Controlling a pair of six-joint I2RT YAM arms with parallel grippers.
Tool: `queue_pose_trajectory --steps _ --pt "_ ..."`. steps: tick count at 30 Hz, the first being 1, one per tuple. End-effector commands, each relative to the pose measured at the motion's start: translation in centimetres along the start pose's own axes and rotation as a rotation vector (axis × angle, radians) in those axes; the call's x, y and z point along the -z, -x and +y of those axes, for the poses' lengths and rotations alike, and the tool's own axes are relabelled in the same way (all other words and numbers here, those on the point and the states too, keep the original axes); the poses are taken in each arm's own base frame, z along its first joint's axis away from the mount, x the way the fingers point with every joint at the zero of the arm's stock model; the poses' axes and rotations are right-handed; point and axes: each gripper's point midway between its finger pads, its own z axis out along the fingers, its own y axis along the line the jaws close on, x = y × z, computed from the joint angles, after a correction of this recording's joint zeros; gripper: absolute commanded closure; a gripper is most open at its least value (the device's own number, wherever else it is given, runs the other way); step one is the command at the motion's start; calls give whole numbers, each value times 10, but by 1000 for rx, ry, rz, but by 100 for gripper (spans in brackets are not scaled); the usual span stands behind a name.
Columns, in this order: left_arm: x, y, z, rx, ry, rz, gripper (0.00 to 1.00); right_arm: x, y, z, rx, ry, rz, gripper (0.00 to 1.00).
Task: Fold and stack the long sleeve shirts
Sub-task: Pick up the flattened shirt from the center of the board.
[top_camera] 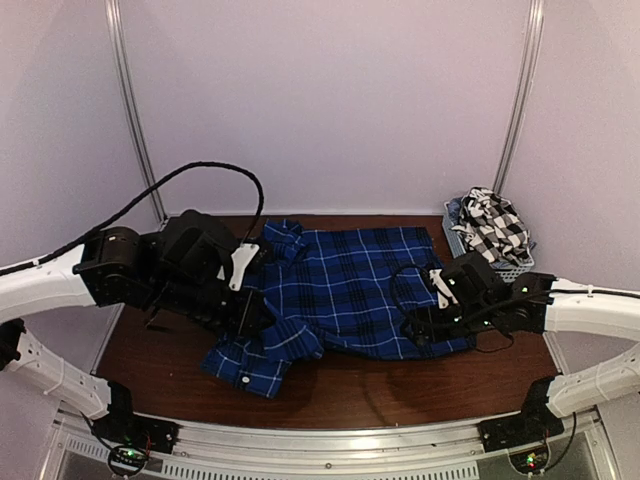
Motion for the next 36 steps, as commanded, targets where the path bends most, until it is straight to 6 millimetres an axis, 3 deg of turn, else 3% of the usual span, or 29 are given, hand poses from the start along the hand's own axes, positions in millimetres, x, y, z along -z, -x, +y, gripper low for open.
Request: queue_pose_trajectory --steps 1,6,12,17,21,24,26,29,33,36 --pt "9 -11 2 -64 18 73 100 5 3 -3 20 -28 -13 13" --pt "21 -9 -1 -97 16 91 100 7 1 -5 17 -29 -14 13" --pt "49 -20 -27 -179 -152 130 100 7 -2 -11 28 -60 -3 12" --pt "68 -31 -16 -190 -142 153 100 9 4 -16 44 -108 -2 11" --pt "92 -35 -20 -199 -221 120 100 9 6 -19 55 -135 2 11" --pt "99 -43 -21 -196 -266 124 100 7 4 -24 61 -161 16 10" --pt "97 -49 -24 -194 -309 129 100 6 3 -28 62 -180 22 10" --pt "79 -66 -26 -198 -345 199 100 3 -2 -35 56 -204 42 9" --pt "49 -95 -15 -197 -309 326 100 -5 -14 -44 43 -224 79 9" --pt "38 -111 -12 -209 -295 389 100 -12 -19 -47 30 -235 98 9"
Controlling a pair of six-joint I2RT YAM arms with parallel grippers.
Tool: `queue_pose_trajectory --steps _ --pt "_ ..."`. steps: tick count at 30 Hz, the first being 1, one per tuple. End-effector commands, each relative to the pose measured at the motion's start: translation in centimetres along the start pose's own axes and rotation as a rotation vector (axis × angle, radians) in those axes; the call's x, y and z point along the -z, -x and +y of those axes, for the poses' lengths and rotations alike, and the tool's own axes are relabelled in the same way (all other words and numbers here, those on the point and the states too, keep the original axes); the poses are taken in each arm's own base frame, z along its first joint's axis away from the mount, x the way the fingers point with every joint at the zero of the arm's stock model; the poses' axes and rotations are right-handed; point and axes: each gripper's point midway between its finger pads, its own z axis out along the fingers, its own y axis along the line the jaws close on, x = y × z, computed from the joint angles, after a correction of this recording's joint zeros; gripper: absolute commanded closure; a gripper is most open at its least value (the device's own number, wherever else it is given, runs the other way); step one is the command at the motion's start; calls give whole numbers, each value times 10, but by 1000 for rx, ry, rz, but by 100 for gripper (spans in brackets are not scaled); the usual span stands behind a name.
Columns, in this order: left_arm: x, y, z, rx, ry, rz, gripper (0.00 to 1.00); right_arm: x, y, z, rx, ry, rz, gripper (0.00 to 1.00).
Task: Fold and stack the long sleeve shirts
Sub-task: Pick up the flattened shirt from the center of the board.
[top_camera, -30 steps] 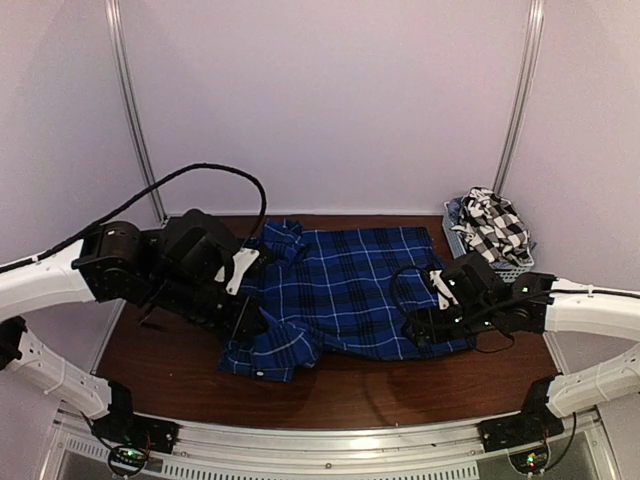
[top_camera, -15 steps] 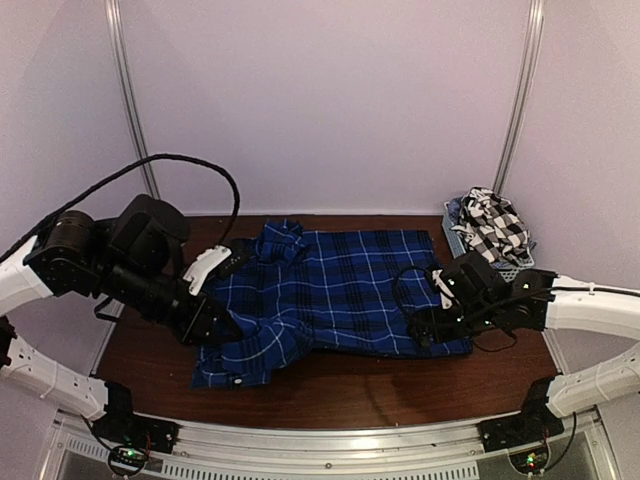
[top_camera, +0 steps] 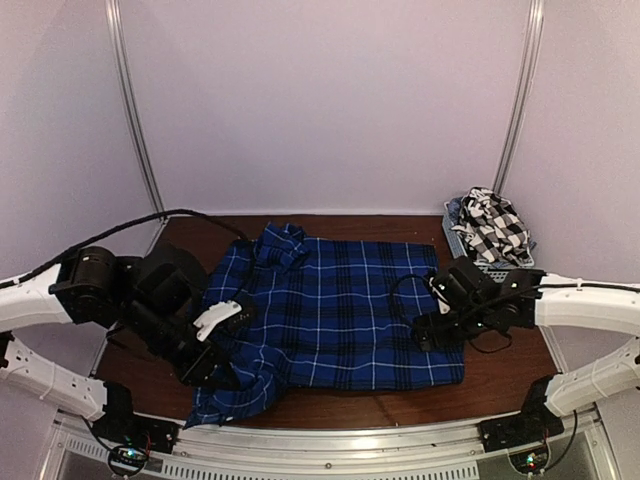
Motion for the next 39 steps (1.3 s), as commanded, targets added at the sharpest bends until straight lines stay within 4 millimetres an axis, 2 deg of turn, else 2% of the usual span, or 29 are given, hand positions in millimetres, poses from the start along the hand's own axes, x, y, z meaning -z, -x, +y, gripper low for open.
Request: queue_pose_trajectory --steps 1,6,10,13,16,20,28,34,39 --pt "-17 -11 -10 -48 -63 69 100 -12 -10 -10 -24 -52 34 9" --pt "-34 -23 -7 -83 -53 141 99 -26 -12 -11 -52 -50 52 9" --pt "-51 -21 0 -112 -25 178 98 -34 -10 -10 -55 -54 63 9" --pt "-59 -7 0 -137 2 154 99 -36 -5 -9 -51 -53 56 9" --pt "-59 16 1 -155 40 101 100 -35 2 -7 -46 -50 48 9" --pt "-45 54 23 -96 106 -1 100 -33 6 -9 -39 -59 47 9" --pt "11 125 84 66 132 -288 100 -23 16 -15 -51 -61 25 9" --pt "38 158 115 118 62 -412 100 -18 20 -16 -48 -53 17 8" --pt "34 174 135 123 20 -403 100 -18 16 -19 -48 -53 29 8"
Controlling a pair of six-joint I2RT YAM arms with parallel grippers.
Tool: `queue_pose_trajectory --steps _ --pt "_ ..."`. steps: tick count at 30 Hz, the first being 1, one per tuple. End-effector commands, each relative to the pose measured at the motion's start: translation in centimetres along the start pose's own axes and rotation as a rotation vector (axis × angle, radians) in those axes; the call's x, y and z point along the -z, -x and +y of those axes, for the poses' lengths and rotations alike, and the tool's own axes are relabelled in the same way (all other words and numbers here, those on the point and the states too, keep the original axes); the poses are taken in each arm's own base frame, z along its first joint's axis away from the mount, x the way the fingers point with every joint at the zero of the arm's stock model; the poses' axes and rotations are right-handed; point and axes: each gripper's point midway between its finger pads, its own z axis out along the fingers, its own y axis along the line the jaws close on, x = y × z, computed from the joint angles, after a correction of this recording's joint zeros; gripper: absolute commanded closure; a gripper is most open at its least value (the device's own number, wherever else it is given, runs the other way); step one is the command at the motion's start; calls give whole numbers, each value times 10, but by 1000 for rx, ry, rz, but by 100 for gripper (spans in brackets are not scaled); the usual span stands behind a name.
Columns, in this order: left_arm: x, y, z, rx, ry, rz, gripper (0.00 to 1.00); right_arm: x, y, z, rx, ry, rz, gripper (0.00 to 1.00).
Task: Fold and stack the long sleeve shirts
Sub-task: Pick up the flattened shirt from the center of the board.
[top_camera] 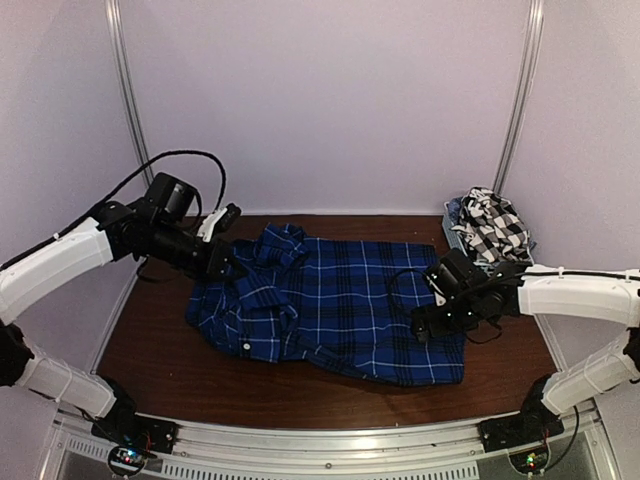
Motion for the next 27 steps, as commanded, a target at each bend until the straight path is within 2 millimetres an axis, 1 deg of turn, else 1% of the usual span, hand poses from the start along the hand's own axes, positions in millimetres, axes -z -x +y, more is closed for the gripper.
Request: queue_pose_trajectory --steps 1,5,8,11,15,18,21,24,27 --pt "-8 31 -4 -56 -97 -38 100 9 5 -1 2 12 -13 8" --pt "-22 37 14 -24 -96 -13 99 13 2 6 5 67 -11 8" --pt "-28 42 28 -2 -84 -7 99 20 -4 23 13 174 4 9" --pt "-30 45 39 23 -82 -6 99 28 -12 35 20 244 20 9" --pt "-27 50 43 31 -85 -16 99 33 -29 42 51 269 58 11" --pt "-27 53 46 39 -91 -16 99 40 -41 58 120 315 64 11" --pt "-29 54 47 42 -100 -12 100 45 -45 74 174 357 55 11" --pt "-28 56 46 44 -106 -13 99 43 -49 82 225 355 60 11" --pt "-27 58 45 44 -110 -13 99 38 -56 88 285 333 75 12"
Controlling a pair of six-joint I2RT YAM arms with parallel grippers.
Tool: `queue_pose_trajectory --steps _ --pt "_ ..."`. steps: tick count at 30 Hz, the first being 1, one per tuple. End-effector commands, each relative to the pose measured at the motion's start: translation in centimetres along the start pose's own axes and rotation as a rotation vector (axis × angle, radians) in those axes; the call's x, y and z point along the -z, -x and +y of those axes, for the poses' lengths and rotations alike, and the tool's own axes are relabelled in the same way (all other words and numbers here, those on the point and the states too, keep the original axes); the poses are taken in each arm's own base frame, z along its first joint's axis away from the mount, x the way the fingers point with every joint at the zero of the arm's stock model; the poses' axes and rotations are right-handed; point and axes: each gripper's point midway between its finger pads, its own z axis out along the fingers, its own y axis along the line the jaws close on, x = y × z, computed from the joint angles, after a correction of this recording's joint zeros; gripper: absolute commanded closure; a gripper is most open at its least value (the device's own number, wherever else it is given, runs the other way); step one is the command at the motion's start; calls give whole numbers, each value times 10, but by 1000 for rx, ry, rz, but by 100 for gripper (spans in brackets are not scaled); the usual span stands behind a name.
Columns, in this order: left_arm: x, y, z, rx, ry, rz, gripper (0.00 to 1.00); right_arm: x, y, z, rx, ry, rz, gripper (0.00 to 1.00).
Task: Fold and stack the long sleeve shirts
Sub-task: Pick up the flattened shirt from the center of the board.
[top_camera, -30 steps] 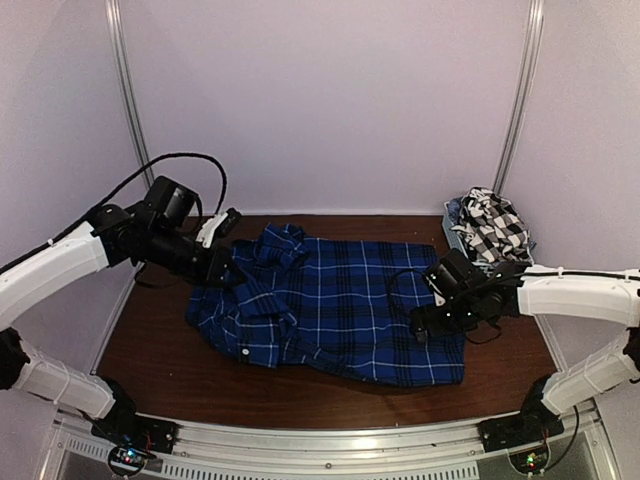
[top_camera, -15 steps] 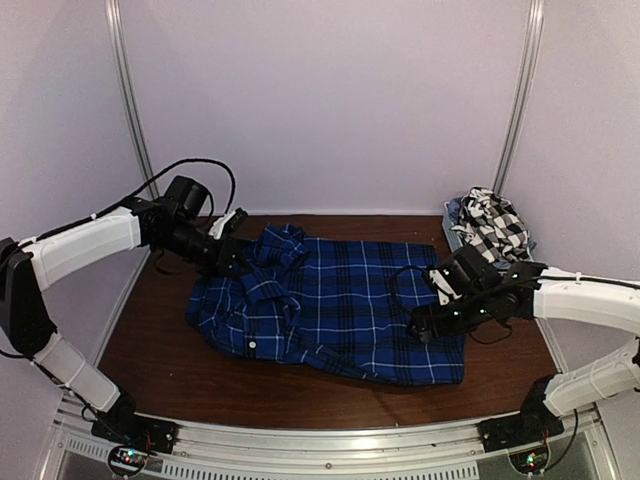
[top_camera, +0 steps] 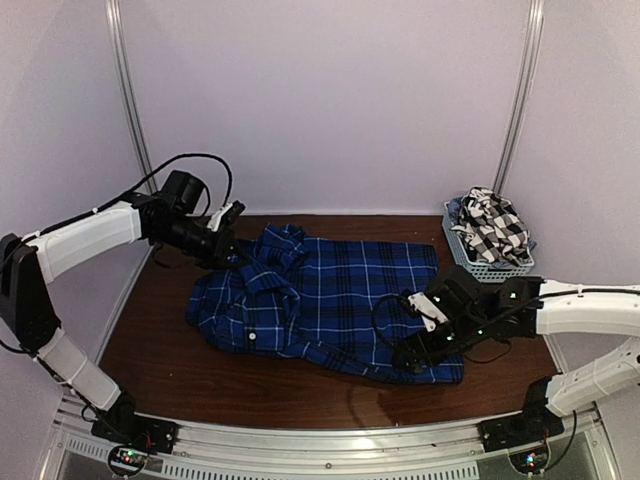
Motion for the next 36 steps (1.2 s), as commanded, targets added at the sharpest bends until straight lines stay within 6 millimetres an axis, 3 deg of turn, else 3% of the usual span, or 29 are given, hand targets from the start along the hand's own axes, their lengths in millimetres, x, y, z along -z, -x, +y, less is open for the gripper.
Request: queue_pose_trajectory --steps 1,8,18,22,36 --pt "7 21 -11 -55 -39 -52 99 -12 -5 7 91 -31 33 12" --pt "10 23 -13 -59 -40 -53 99 -30 -20 4 182 -123 110 21" --pt "17 25 -13 -67 -38 -60 99 -42 -41 -11 209 -214 205 46" --pt "18 24 -10 -67 -27 -55 99 -40 -42 -19 200 -256 209 59" --pt "25 18 -1 -62 -14 -59 100 -26 -44 -61 123 -458 249 88"
